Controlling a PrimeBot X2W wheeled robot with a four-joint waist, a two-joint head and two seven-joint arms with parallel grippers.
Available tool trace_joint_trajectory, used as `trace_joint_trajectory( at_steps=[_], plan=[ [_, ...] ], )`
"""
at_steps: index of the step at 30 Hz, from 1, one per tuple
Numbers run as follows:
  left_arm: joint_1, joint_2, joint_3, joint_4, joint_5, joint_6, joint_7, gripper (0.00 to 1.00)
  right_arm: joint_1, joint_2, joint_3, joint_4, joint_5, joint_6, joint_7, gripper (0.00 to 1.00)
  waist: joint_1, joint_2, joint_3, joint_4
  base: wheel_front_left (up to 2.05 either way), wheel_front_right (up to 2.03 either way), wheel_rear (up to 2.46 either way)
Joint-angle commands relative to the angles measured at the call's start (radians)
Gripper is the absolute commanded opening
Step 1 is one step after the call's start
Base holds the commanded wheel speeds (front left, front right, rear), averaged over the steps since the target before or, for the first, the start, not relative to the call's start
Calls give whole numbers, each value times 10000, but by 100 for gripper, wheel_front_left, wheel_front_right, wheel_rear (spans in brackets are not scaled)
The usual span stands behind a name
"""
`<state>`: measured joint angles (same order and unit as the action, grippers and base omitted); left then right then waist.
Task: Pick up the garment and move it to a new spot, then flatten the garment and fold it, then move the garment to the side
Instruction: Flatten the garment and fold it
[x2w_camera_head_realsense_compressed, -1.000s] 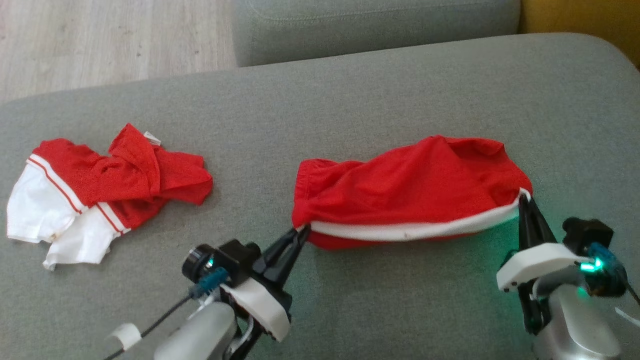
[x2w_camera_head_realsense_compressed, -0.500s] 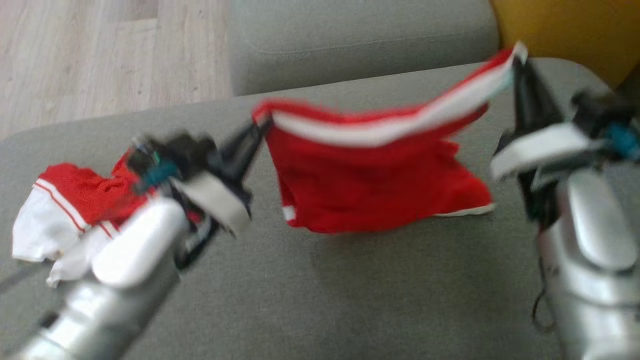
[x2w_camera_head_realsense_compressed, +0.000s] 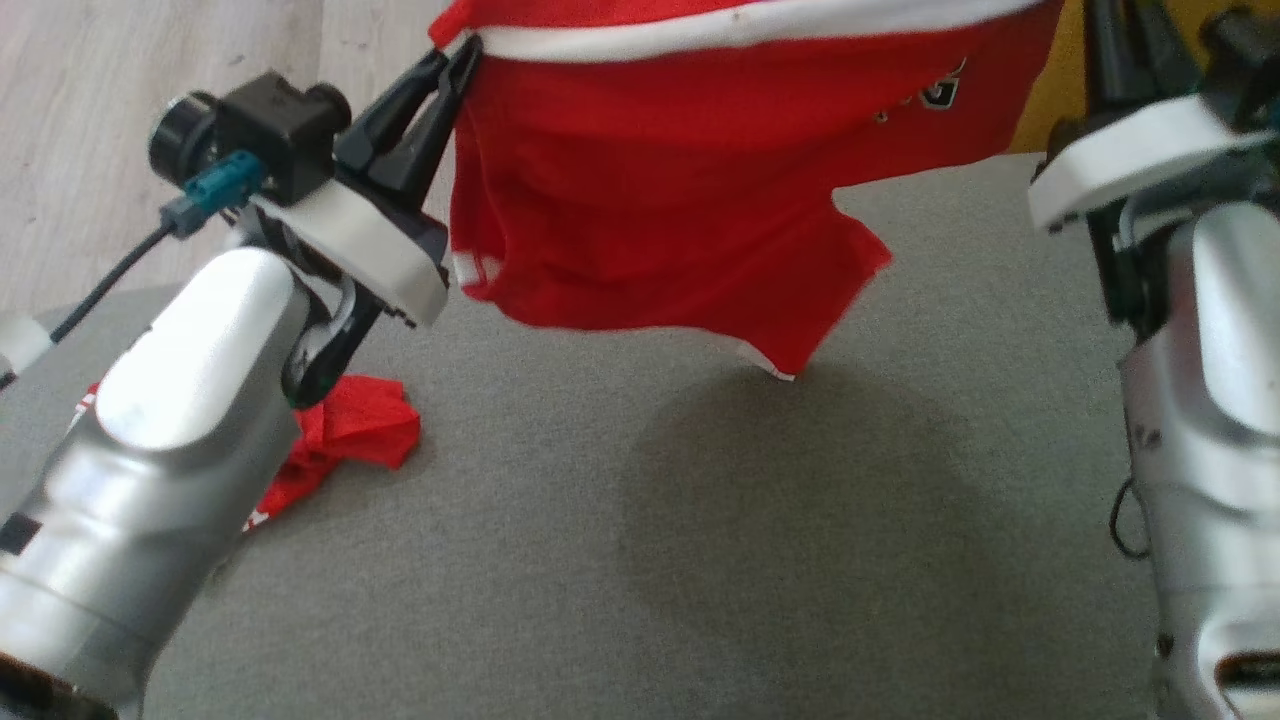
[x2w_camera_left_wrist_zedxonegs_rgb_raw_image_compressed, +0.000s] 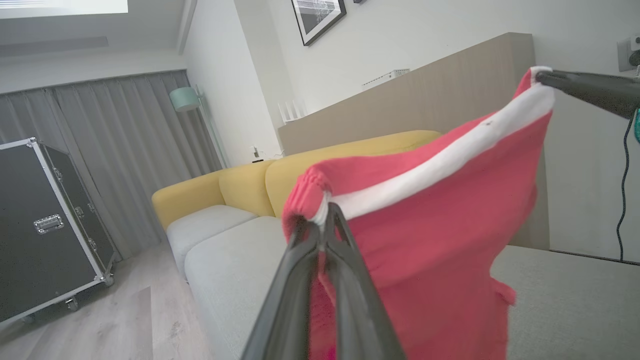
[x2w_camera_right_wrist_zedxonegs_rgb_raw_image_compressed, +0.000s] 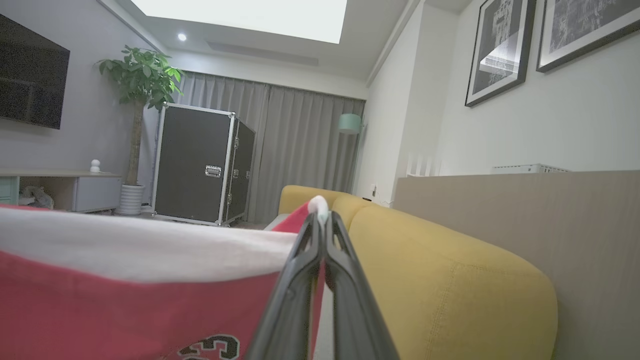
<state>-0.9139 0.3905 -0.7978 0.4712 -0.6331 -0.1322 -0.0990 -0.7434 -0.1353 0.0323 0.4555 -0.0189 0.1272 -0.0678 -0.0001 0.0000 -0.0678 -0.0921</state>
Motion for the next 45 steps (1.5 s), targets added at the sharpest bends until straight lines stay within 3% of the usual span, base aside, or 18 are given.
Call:
trace_joint_trajectory(
  at_steps=[1, 9, 15, 20, 26, 30, 36, 39, 45],
  plan=[
    [-288, 377, 488, -297, -109, 20, -3, 0, 44, 44, 167, -363, -19, 35, 120, 0, 1, 0, -20, 10, 0, 0, 0],
    [603, 779, 430, -1509, -669, 217, 819, 0, 1124, -296, 270, -1193, 192, 35, 987, 0, 1, 0, 338, 22, 0, 0, 0],
    [-134, 873, 626, -1426, -905, 257, 1432, 0, 143, -417, 513, -948, 536, 35, 1644, 0, 1, 0, 1462, -106, 0, 0, 0],
    [-1869, 855, 672, -274, -580, 136, 1455, 0, -2021, -261, 758, 475, 730, 35, 1473, 0, 1, 0, 2919, -322, 0, 0, 0],
    [-4258, 672, 880, 1456, 6, 62, 168, 0, -5024, 203, 134, 2464, 369, 35, -564, 0, 1, 0, 4126, -645, 0, 0, 0],
    [-5344, 256, 830, 2449, 367, 46, -874, 0, -6182, 369, -708, 3685, -303, 35, -1567, 0, 1, 0, 4660, -652, 0, 0, 0],
    [-5311, -427, 544, 3460, 413, 28, -1434, 0, -6119, 432, -1303, 4886, -1096, 35, -1887, 0, 1, 0, 4928, -498, 0, 0, 0],
    [-4625, -720, -118, 3583, 177, 21, -1529, 0, -5573, 307, -1314, 5597, -1425, 35, -1921, 0, 1, 0, 4901, -349, 0, 0, 0],
    [-2759, -509, -1639, 3040, -759, 18, -1607, 0, -4398, -179, -395, 7372, -1703, 35, -1887, 0, 1, 0, 4410, -144, 0, 0, 0]
  ],
)
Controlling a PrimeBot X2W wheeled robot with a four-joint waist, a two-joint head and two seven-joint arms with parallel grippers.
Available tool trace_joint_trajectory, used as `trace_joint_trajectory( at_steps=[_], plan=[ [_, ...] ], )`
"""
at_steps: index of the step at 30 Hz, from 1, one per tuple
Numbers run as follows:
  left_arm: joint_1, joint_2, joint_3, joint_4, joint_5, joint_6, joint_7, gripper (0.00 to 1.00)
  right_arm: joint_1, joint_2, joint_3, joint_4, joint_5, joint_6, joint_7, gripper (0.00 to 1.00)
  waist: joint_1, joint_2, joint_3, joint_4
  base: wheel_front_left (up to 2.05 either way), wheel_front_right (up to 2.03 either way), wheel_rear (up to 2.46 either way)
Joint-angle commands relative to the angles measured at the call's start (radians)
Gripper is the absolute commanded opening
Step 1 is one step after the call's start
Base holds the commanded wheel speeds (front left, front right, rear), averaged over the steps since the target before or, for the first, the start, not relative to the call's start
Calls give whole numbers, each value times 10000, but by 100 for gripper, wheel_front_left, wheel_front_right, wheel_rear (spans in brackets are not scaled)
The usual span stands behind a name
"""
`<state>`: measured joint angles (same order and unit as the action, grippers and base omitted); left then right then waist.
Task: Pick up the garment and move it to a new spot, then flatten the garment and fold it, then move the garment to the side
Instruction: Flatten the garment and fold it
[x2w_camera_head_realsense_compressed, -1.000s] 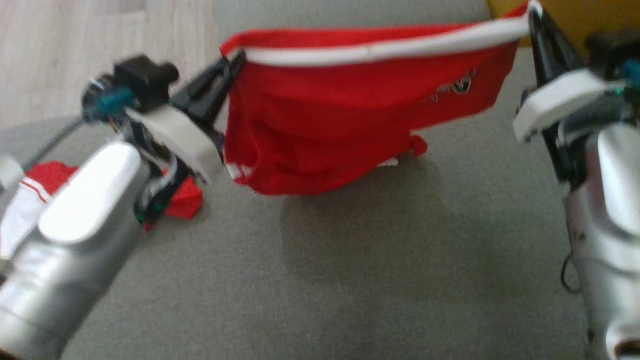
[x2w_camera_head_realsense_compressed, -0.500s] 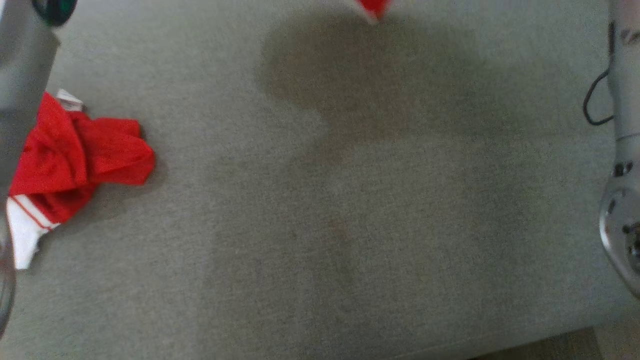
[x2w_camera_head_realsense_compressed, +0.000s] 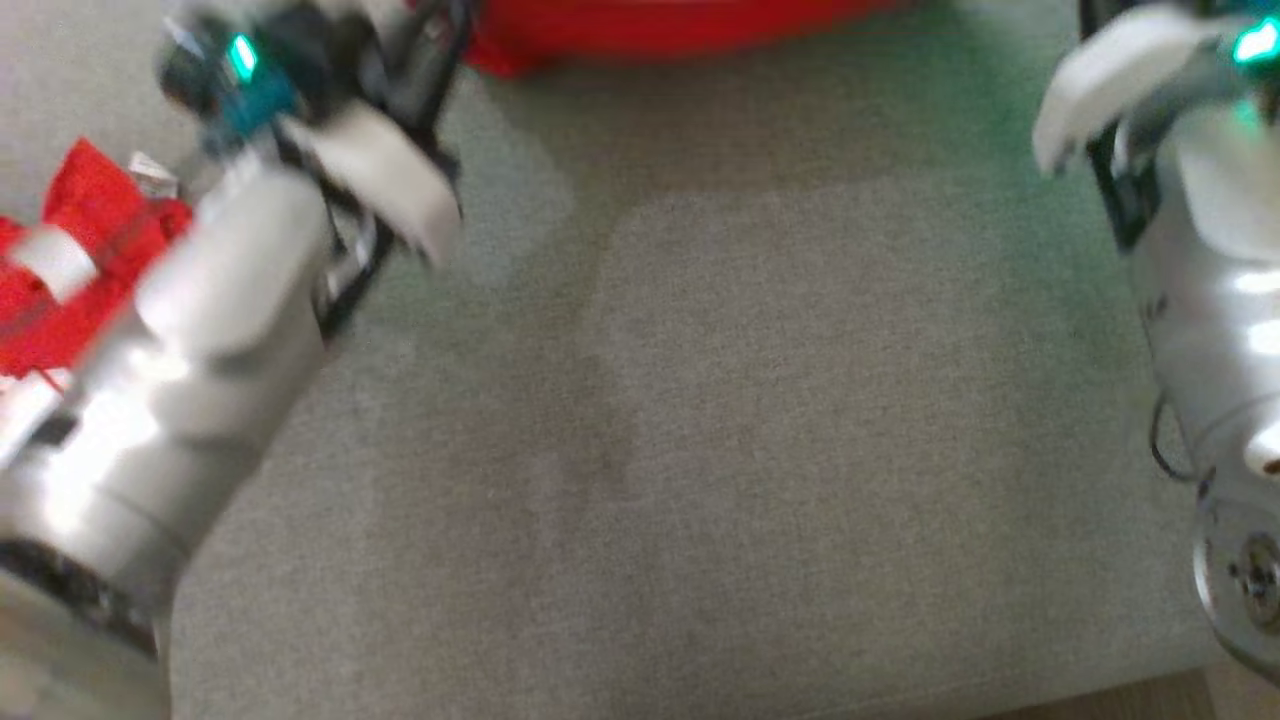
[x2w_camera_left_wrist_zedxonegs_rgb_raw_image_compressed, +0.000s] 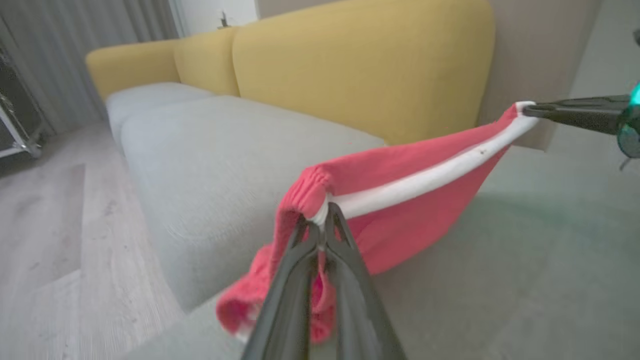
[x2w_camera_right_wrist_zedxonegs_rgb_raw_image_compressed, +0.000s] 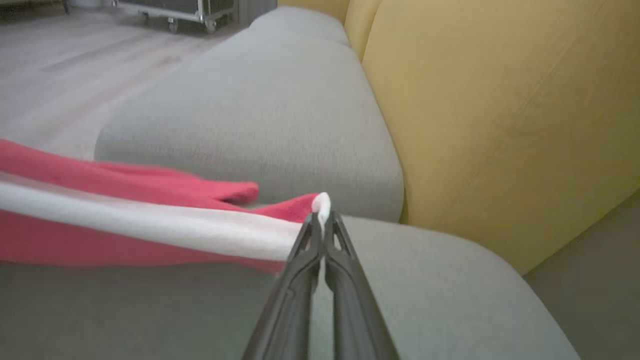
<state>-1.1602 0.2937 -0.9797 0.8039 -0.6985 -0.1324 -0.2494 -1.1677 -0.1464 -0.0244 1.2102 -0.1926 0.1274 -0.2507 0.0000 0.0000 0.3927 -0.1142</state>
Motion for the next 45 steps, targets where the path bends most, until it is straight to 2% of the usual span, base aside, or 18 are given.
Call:
trace_joint_trajectory(
  at_steps=[1, 10, 18, 24, 28, 30, 31, 34, 36, 39, 45],
  plan=[
    [34, 554, -95, -428, -265, 20, -108, 0, -13, -154, 380, 97, 77, 33, 18, 0, 0, 0, -312, 101, 0, 0, 0],
    [2301, 1225, -2191, -1602, -1492, 18, -115, 0, 1547, -808, 2752, 776, 1262, 33, 1083, 0, 0, 0, -1561, 264, 0, 0, 0],
    [3538, 1137, -2414, -1934, -1808, 18, -121, 0, 3038, -1275, 4955, 629, 3532, 33, 2404, 0, 0, 0, -2843, 196, 0, 0, 0],
    [4689, 1188, -2453, -2380, -1764, 175, -122, 0, 4339, -2196, 6707, -1226, 5839, 33, 3468, 0, 0, 0, -3736, -49, 0, 0, 0],
    [5327, 1251, -2606, -2973, -1739, 266, -24, 0, 5299, -3503, 7556, -3181, 7662, 33, 4267, 0, 0, 0, -4089, -2, 0, 0, 0],
    [5560, 1256, -2665, -3311, -1712, 366, 89, 0, 5716, -4258, 7692, -4079, 8400, 33, 4497, 0, 0, 0, -4202, 54, 0, 0, 0],
    [5560, 1256, -2665, -3311, -1712, 366, 89, 0, 5716, -4258, 7692, -4079, 8400, 33, 4497, 0, 0, 0, -4202, 54, 0, 0, 0],
    [5770, 1333, -2689, -3839, -1718, 585, 194, 0, 6121, -5124, 7628, -5172, 9062, 33, 4552, 0, 0, 0, -4258, 86, 0, 0, 0],
    [5815, 1399, -2657, -4112, -1735, 748, 218, 0, 6255, -5467, 7386, -5609, 9269, 33, 4487, 0, 0, 0, -4257, 129, 0, 0, 0],
    [5771, 1489, -2530, -4336, -1751, 988, 219, 0, 6310, -5670, 7011, -5983, 9214, 33, 4393, 0, 0, 0, -4206, 192, 0, 0, 0],
    [5429, 1535, -2047, -4446, -1934, 1334, 168, 0, 6121, -5336, 6178, -6364, 8459, 33, 4257, 0, 0, 0, -3874, 454, 0, 0, 0]
  ],
)
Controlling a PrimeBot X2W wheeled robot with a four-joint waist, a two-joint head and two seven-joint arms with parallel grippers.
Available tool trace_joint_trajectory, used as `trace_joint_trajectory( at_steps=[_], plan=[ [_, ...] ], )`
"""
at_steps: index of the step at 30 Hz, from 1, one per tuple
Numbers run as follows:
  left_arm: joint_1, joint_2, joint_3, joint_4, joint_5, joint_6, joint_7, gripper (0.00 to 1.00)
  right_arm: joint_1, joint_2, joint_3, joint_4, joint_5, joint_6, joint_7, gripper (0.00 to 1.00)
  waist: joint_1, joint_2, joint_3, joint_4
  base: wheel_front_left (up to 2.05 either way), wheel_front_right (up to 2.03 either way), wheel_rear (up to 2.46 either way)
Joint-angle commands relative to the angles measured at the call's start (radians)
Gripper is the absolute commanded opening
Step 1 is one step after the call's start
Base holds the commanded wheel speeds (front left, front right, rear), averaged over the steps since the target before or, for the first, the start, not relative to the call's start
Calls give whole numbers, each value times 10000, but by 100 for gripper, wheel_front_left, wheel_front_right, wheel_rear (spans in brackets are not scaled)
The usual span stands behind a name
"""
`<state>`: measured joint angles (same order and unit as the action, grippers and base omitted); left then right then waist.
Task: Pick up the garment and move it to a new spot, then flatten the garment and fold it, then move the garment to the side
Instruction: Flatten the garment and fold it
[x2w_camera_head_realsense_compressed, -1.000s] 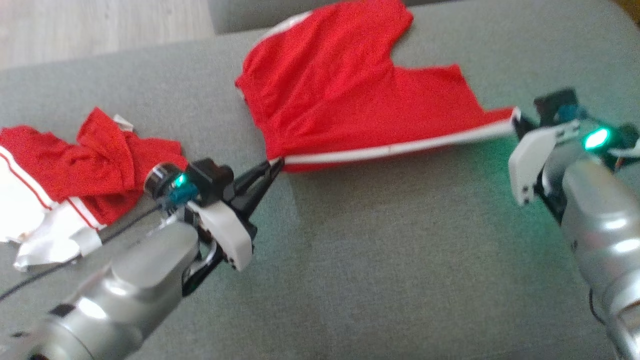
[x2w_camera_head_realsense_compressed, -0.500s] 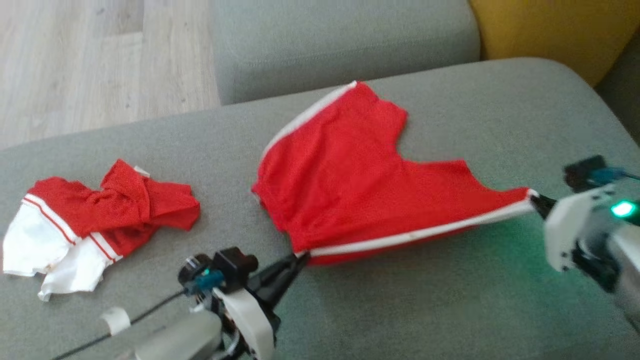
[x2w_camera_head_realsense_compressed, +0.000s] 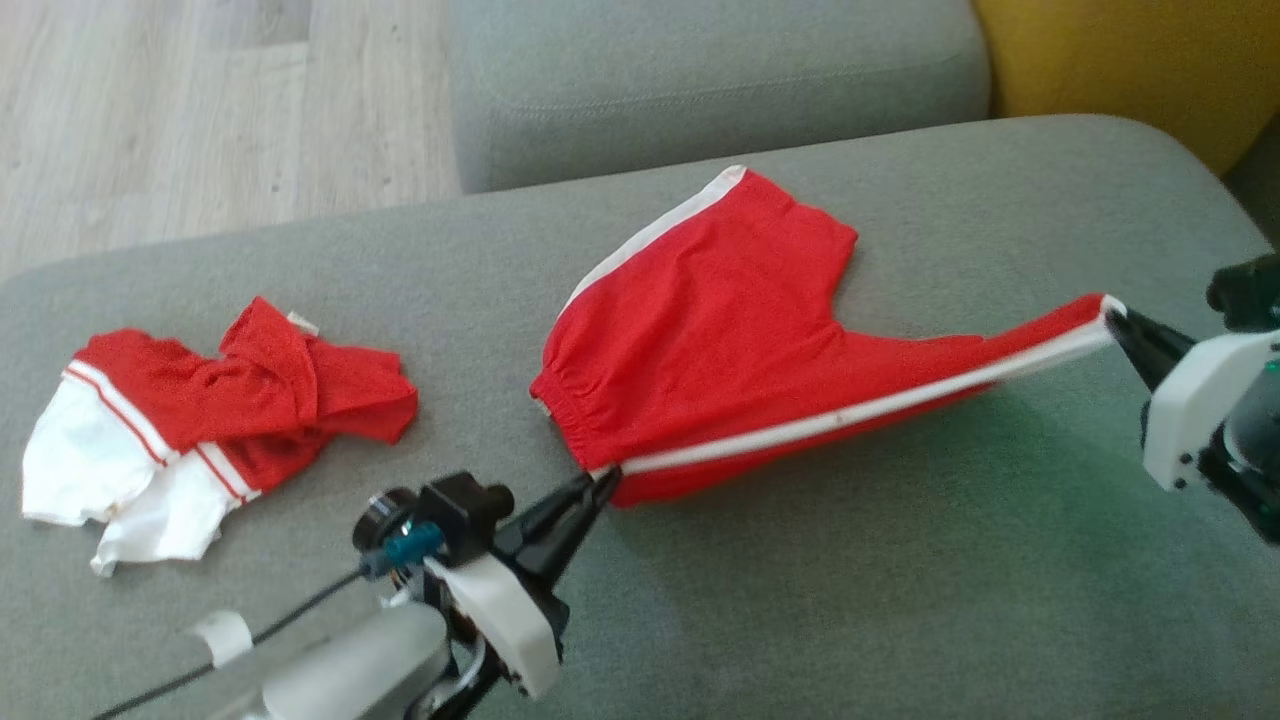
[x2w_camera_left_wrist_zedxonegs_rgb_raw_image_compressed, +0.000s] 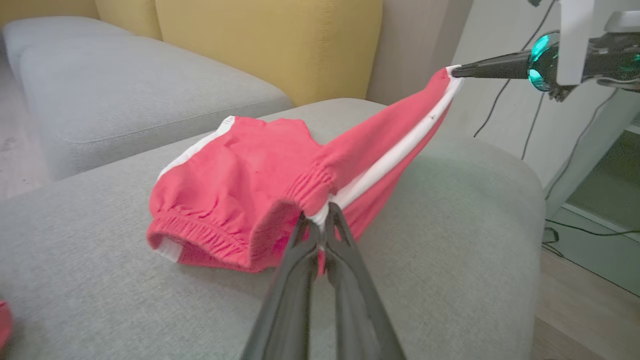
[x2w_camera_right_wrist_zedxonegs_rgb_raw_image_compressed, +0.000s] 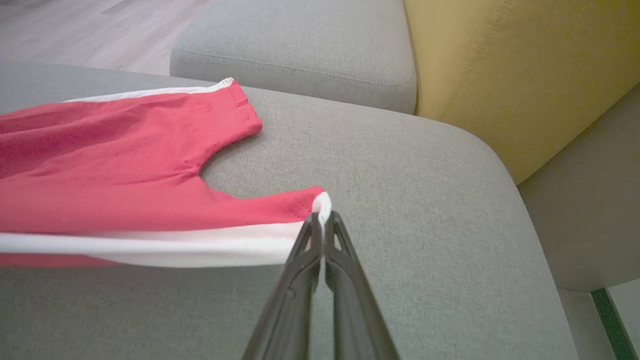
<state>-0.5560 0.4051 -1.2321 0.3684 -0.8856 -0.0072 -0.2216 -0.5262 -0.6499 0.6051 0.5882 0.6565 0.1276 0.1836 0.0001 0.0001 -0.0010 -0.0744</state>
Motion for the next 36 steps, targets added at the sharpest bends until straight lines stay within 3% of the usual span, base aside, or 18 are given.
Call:
trace_joint_trajectory(
  at_steps=[1, 6, 12, 22, 36],
  plan=[
    [-684, 419, 547, -64, -88, 117, -114, 0, -365, -208, -237, -146, -175, 31, -104, 0, -1, -1, 142, 106, 0, 0, 0],
    [-1294, 305, 894, 186, -193, 190, -50, 0, -912, 254, -771, -60, -889, 31, -149, 0, -1, -1, 818, 453, 0, 0, 0],
    [-2323, -67, 966, 779, -115, -129, 278, 0, -2067, 821, -1052, 411, -1683, 31, -167, 0, -1, -1, 1791, 930, 0, 0, 0],
    [-3520, -1122, 817, 1956, 37, -598, 511, 0, -4309, 1536, -798, 2259, -2818, 31, -515, 0, -1, -1, 3026, 1958, 0, 0, 0],
    [-4499, -2394, 780, 3398, 177, -852, 142, 0, -6126, 1934, -369, 4478, -3232, 31, -1461, 0, -1, -1, 4093, 2958, 0, 0, 0]
  ],
)
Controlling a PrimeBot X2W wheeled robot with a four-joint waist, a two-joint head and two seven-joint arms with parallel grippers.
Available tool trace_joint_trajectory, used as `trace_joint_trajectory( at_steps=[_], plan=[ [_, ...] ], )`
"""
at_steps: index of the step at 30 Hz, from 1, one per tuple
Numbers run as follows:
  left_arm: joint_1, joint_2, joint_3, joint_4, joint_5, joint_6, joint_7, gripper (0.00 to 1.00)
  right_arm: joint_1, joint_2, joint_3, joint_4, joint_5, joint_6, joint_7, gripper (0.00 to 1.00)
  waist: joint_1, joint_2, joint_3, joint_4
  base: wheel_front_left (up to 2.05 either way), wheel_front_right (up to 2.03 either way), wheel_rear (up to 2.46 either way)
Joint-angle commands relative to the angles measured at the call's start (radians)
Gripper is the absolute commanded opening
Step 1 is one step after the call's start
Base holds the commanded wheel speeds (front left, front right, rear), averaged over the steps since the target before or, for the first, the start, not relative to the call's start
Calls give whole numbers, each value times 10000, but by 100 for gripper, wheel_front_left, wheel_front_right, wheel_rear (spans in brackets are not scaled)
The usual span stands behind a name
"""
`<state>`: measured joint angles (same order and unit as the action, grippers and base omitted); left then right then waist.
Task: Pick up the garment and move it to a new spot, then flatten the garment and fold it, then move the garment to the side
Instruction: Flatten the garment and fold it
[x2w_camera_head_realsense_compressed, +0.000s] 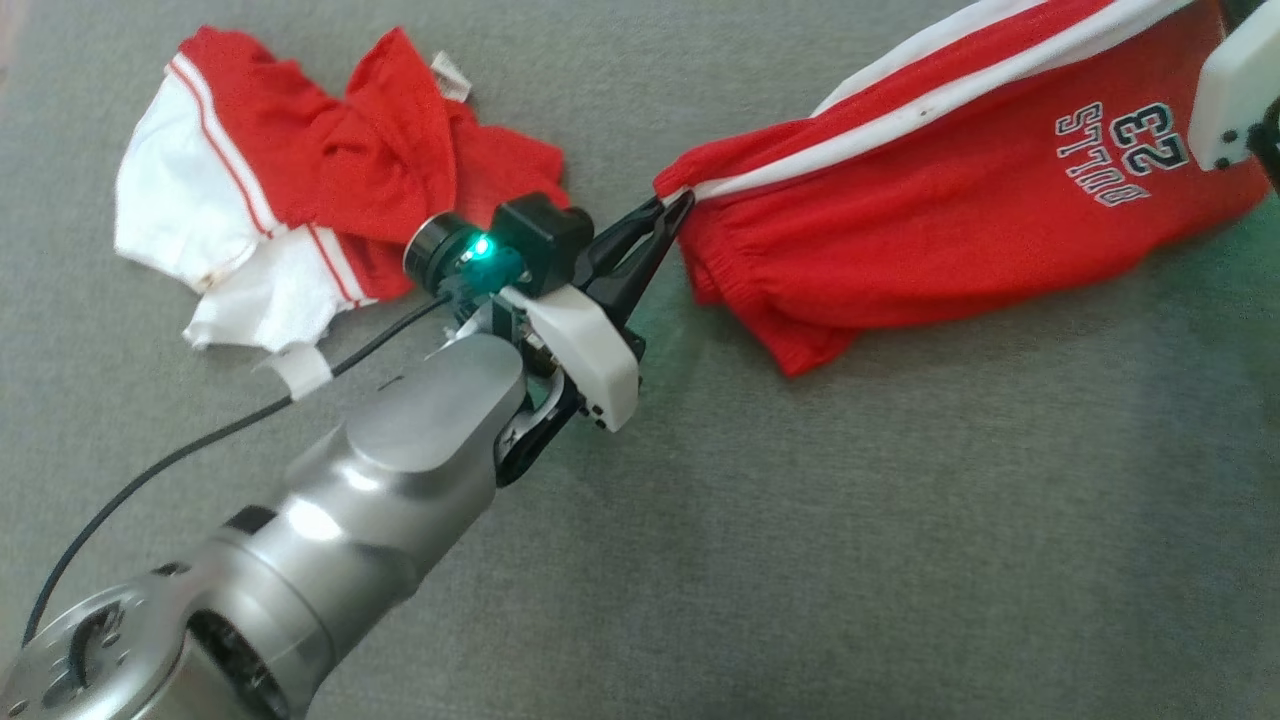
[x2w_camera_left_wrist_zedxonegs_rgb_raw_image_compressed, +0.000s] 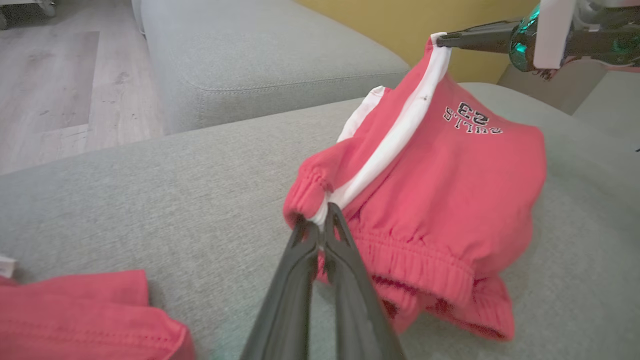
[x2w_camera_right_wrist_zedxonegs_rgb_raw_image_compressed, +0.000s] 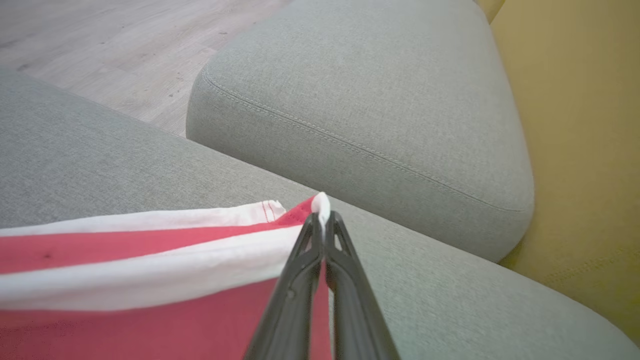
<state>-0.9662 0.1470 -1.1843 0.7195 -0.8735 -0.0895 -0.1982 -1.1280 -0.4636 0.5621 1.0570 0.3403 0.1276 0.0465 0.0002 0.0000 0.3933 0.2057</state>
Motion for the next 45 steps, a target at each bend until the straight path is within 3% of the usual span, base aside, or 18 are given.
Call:
trace_joint_trajectory(
  at_steps=[1, 5, 6, 7, 8, 16, 22, 25, 31, 36, 45],
  plan=[
    [-455, 106, 281, -4, 74, -49, -109, 0, -193, 105, 104, -83, -92, 31, -169, 0, -2, 0, 204, 209, 0, 0, 0],
    [-654, -163, 175, 358, 114, -143, -147, 0, -499, 206, 254, 492, -109, 31, -279, 0, -2, 0, 393, 366, 0, 0, 0],
    [-689, -215, 157, 437, 116, -161, -163, 8, -577, 199, 274, 692, -184, 31, -275, 100, -2, 0, 413, 382, 0, 0, 0],
    [-718, -262, 151, 514, 119, -173, -189, 75, -633, 225, 265, 925, -227, 31, -207, 100, -2, 0, 425, 392, 0, 0, 0],
    [-738, -302, 147, 593, 122, -182, -218, 100, -694, 254, 243, 1089, -277, 31, -269, 100, -2, 0, 424, 393, 0, 0, 0],
    [-699, -196, 421, 1093, 294, -43, -553, 100, -554, 643, -224, 1903, -371, 31, -1392, 100, -2, 0, -193, -8, 0, 0, 0],
    [-221, 374, 1694, 498, 442, 515, -629, 100, -47, 1025, -841, 1660, 188, 31, -2845, 100, -2, 0, -1132, -512, 0, 0, 0],
    [396, 808, 2832, -363, 814, 989, -632, 100, 436, 1086, -996, 1016, 201, 31, -3058, 100, -2, 0, -1605, -781, 0, 0, 0],
    [2293, 1188, 5072, -2262, 1860, 1521, -634, 100, 2344, 1137, -2588, -1627, 315, 31, -3079, 100, -2, 0, -2383, -1130, 0, 0, 0],
    [4044, 1011, 6213, -2989, 2778, 1509, -635, 100, 4439, 1766, -3659, -3048, -112, 31, -3080, 100, -2, 0, -3069, -1338, 0, 0, 0],
    [6503, 502, 7823, -3682, 3692, 1223, -635, 100, 6892, 2888, -4861, -4403, -1094, 31, -3081, 100, -2, 0, -3930, -1705, 0, 0, 0]
  ],
)
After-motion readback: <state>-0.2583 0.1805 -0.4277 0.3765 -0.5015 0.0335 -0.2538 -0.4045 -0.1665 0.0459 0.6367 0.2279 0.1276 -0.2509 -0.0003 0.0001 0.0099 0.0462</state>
